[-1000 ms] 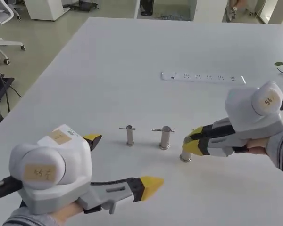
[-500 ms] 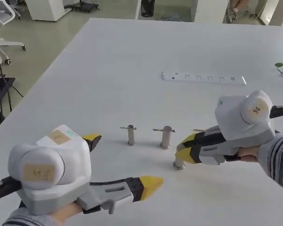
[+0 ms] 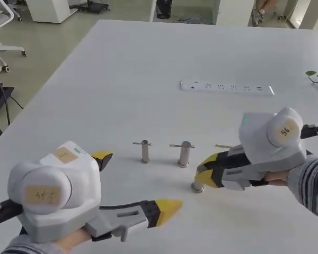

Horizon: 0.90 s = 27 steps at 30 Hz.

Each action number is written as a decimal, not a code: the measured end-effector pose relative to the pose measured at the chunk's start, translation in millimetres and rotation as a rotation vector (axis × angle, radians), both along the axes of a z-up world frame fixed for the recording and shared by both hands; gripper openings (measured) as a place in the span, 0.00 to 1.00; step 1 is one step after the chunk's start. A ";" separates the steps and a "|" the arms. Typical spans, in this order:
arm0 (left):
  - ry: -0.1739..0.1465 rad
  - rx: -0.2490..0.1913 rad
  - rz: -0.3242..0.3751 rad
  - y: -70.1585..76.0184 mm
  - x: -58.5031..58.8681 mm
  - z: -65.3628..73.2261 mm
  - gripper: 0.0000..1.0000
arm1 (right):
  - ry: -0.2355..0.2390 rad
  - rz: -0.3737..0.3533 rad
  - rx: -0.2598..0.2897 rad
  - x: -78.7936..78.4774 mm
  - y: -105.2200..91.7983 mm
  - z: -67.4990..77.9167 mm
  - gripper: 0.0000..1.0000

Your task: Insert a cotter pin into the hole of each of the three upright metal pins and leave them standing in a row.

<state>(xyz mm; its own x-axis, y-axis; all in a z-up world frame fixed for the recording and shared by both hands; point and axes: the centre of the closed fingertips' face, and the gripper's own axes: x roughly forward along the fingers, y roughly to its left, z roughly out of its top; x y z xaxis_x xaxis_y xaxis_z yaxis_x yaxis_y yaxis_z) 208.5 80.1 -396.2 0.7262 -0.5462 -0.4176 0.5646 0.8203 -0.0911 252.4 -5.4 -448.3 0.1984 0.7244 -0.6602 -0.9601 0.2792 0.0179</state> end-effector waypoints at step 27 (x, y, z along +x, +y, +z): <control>0.005 0.000 0.009 -1.1 3.4 -1.8 0.95 | 0.008 -0.041 -0.037 13.9 -30.4 0.2 0.20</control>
